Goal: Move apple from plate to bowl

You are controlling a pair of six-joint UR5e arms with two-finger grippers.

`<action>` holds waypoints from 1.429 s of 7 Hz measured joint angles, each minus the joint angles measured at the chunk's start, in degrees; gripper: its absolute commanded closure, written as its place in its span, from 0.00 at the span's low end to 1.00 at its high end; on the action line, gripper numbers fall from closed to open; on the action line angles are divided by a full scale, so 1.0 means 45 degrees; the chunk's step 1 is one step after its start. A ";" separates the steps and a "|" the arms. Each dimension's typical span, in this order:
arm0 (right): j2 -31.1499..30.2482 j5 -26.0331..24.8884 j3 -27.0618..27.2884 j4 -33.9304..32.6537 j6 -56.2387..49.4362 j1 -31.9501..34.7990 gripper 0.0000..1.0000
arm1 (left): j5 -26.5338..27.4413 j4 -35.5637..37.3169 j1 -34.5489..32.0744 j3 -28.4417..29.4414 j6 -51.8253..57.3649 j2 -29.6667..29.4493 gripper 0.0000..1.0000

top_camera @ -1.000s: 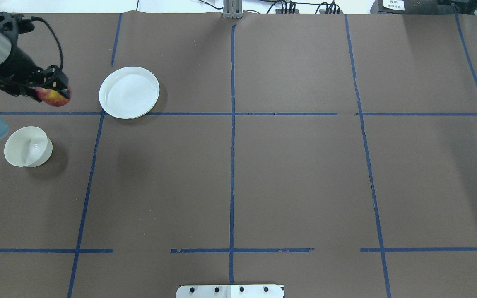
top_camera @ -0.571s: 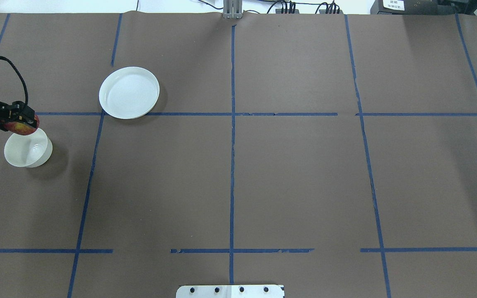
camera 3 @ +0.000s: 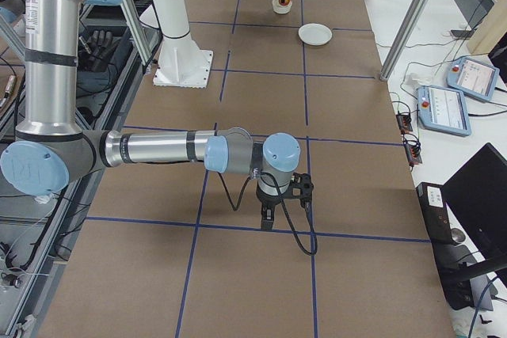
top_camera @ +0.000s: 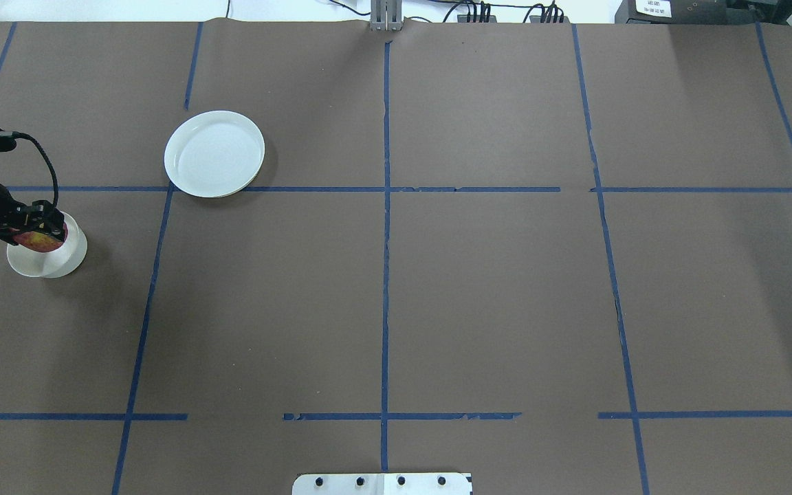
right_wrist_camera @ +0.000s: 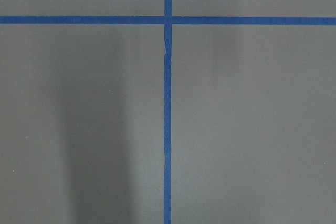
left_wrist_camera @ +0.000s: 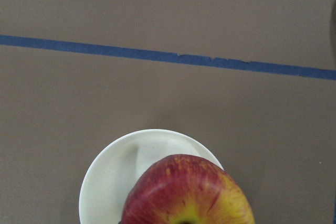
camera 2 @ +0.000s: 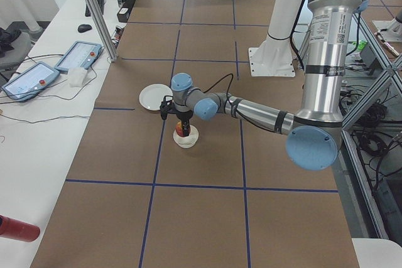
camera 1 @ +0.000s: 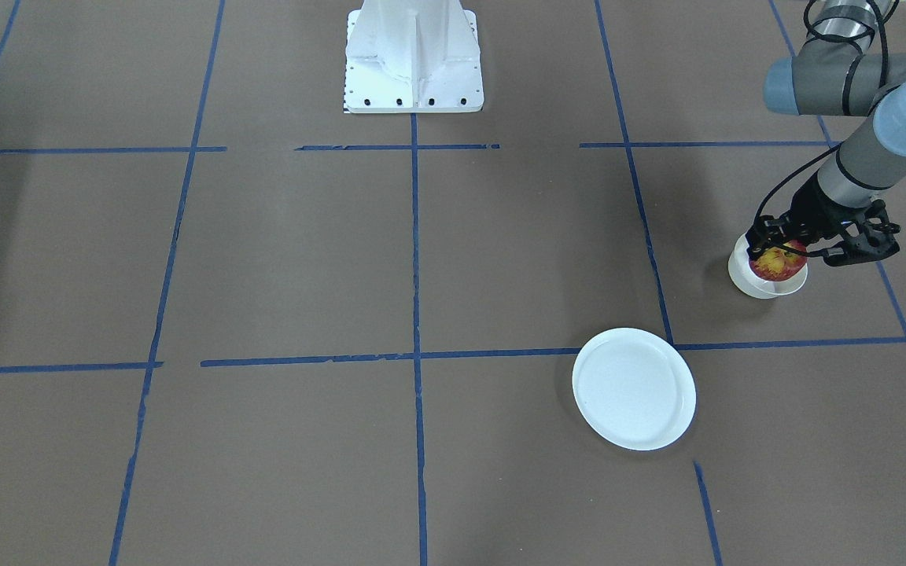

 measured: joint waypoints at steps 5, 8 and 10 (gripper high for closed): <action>0.0000 0.0000 -0.0012 0.0000 0.0000 -0.0003 0.00 | -0.0142 0.0022 -0.0016 0.0017 0.1495 0.0053 0.00; 0.0000 0.0000 0.0000 0.0000 0.0000 -0.0003 0.00 | -0.0270 0.0287 -0.0663 -0.1463 0.1738 0.0082 0.00; 0.0000 0.0000 0.0000 0.0000 -0.0001 -0.0003 0.00 | -0.0451 0.0528 -0.1752 -0.2905 0.3308 0.0381 0.00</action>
